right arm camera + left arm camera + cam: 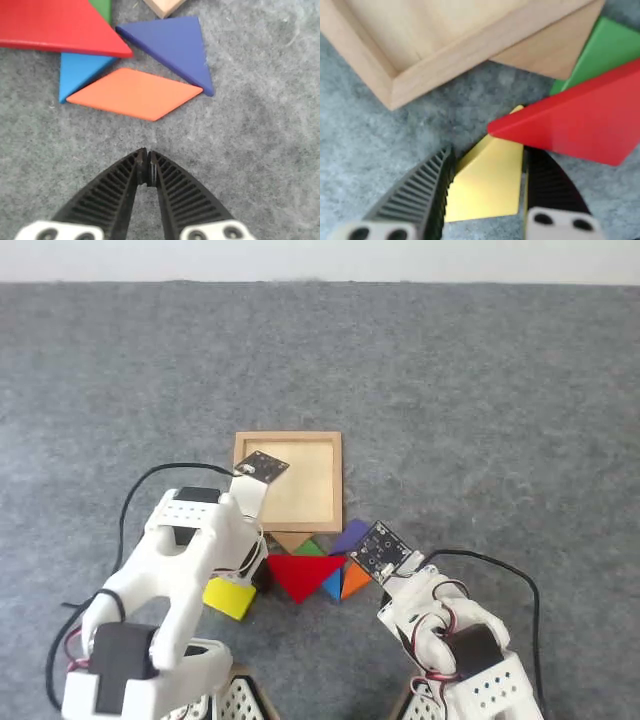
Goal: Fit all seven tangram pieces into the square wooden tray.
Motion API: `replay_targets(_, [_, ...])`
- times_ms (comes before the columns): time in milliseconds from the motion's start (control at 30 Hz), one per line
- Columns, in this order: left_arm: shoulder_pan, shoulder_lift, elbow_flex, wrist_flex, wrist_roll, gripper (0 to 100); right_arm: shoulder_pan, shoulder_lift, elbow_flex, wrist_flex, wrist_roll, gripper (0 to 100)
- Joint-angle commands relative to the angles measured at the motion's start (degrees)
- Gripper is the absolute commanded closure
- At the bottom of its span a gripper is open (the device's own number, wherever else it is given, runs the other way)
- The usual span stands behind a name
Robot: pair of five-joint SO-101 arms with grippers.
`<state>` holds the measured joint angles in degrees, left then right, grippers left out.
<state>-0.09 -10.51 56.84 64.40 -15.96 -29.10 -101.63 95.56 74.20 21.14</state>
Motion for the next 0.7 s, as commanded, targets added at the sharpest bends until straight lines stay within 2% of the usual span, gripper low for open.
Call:
replay_targets(0, [-0.62,0.35,-0.13,-1.76,0.26,76,-0.4,-1.1,0.97,0.13,-0.53,99.1])
replay_targets(300, [-0.44,-0.53,-4.09,0.26,-0.26,73,-0.4,-1.1,0.97,0.13,-0.53,99.1])
replay_targets(500, [-0.88,-17.14,3.56,0.26,-7.74,73,-0.4,-1.1,0.97,0.13,-0.53,99.1])
replay_targets(667, [-0.88,-32.62,10.42,1.85,-18.9,73,-0.4,-1.1,0.97,0.13,-0.53,99.1])
